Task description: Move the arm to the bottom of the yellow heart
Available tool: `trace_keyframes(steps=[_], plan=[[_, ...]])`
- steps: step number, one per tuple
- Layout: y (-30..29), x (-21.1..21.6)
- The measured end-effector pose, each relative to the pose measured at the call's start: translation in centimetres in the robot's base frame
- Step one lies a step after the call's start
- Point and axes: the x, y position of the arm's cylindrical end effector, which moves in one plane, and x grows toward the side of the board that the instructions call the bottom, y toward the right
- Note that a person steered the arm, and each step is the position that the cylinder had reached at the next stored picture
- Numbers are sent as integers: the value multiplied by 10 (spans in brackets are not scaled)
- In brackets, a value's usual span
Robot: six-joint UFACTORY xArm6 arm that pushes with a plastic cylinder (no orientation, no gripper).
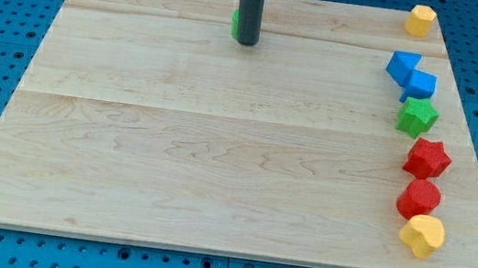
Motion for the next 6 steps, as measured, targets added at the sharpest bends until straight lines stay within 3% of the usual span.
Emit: trace_keyframes(steps=[1, 2, 4, 5, 6], plan=[[-6, -27], [15, 28], [46, 162], [52, 269], [98, 339]])
